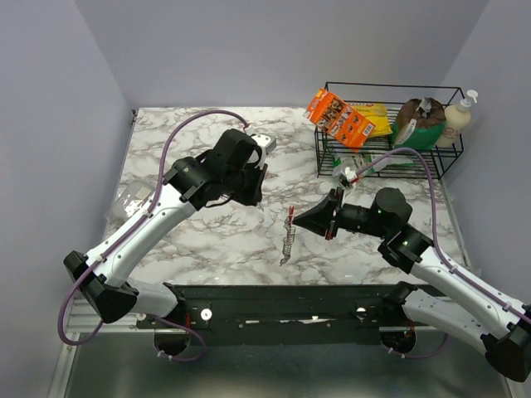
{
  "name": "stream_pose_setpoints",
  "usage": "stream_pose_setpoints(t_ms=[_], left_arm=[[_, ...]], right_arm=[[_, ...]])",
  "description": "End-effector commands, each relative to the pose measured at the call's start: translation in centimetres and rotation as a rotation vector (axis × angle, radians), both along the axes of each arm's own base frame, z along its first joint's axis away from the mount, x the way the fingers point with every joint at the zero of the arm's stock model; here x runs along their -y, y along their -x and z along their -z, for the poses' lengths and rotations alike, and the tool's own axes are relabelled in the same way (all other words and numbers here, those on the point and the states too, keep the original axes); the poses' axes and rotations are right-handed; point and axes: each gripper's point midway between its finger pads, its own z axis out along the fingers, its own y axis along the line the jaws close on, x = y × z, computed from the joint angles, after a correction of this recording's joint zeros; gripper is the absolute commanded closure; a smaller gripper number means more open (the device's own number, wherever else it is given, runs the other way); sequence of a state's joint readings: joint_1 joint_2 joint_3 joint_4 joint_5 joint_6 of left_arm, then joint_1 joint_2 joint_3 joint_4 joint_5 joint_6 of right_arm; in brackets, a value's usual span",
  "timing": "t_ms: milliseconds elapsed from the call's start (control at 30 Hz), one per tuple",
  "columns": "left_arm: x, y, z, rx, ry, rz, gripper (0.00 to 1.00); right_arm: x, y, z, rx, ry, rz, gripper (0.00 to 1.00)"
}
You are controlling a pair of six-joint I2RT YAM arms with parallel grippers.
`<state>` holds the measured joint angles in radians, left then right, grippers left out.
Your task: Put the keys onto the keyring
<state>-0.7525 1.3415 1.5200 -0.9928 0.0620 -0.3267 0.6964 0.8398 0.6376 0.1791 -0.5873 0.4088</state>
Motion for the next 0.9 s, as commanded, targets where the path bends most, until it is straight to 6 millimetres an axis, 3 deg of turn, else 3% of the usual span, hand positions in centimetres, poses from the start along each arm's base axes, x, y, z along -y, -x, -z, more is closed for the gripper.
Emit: stream_pose_setpoints(t_ms=[0, 467, 867], left_arm=[[1.5, 1.9, -1.2, -0.045, 0.050, 0.093, 1.00], [4.6, 5.1, -2.1, -0.150, 0.132, 0.245, 1.00], [6.8, 5.8, -3.4, -0.194, 0.237, 0.288, 1.00]], right_arm=[[0.2, -0.7, -1.7, 0.056, -0.004, 0.027, 1.00], [0.3, -1.4, -1.1, 0.085, 0.043, 0.049, 1.00], [0.6, -1.5, -0.6, 0.097, 0.061, 0.061, 1.00]])
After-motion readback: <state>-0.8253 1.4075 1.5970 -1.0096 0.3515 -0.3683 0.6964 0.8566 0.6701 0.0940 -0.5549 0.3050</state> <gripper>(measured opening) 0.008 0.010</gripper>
